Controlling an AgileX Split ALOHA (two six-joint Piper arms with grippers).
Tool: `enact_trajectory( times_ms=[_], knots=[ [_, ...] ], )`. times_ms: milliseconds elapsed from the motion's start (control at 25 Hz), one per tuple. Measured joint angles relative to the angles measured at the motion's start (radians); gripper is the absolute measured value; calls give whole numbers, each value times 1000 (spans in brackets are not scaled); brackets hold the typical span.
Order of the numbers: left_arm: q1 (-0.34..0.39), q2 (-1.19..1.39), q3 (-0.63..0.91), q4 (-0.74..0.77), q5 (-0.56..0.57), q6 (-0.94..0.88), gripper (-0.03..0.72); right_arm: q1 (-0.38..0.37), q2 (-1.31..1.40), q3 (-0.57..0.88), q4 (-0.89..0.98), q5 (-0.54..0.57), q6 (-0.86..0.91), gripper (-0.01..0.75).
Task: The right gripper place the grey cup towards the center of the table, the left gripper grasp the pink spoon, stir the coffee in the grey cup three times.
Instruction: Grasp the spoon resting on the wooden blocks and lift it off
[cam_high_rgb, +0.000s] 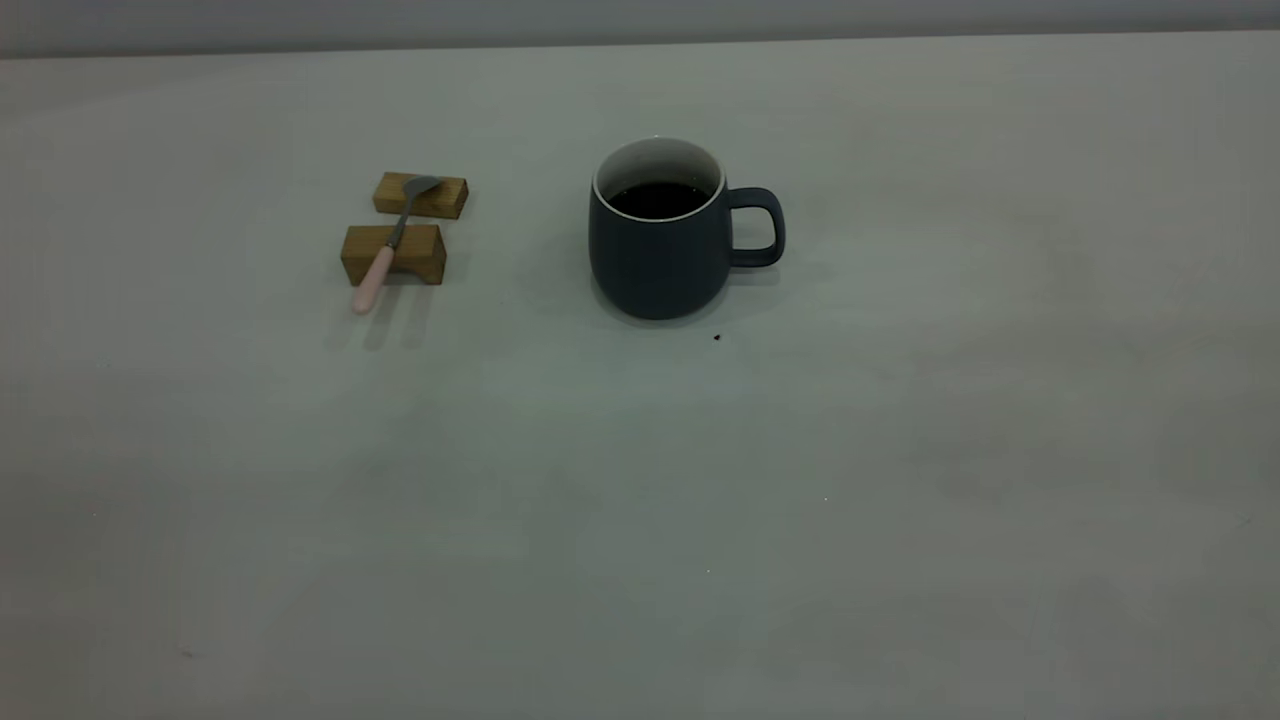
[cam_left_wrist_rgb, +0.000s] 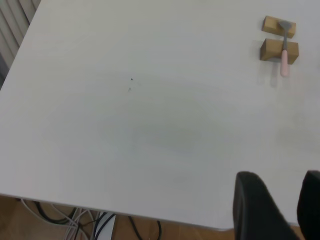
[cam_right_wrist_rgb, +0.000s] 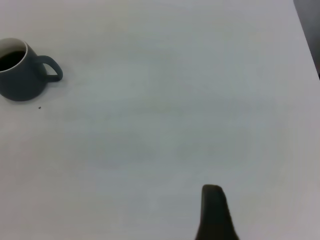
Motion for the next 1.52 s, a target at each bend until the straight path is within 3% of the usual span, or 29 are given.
enact_trajectory(
  times_ms=[360,520,680,760,1120,1520],
  knots=[
    [0,7,0,0,0,0,299,0,0,0,0,1,0,562],
    [0,108,-5,-2,-17,14,406,0,0,0,0,1,0,562],
    [0,296,-27,-2,-119,21,561,0,0,0,0,2,0,562],
    [0,413,-42,-3,-173,22,595,0,0,0,0,2,0,562],
    [0,981,-181,-13,-360,22,585,0,0,0,0,2,0,562],
    [-26,1552,-401,-166,-534,74,585,0,0,0,0,2,0,562]
  ],
)
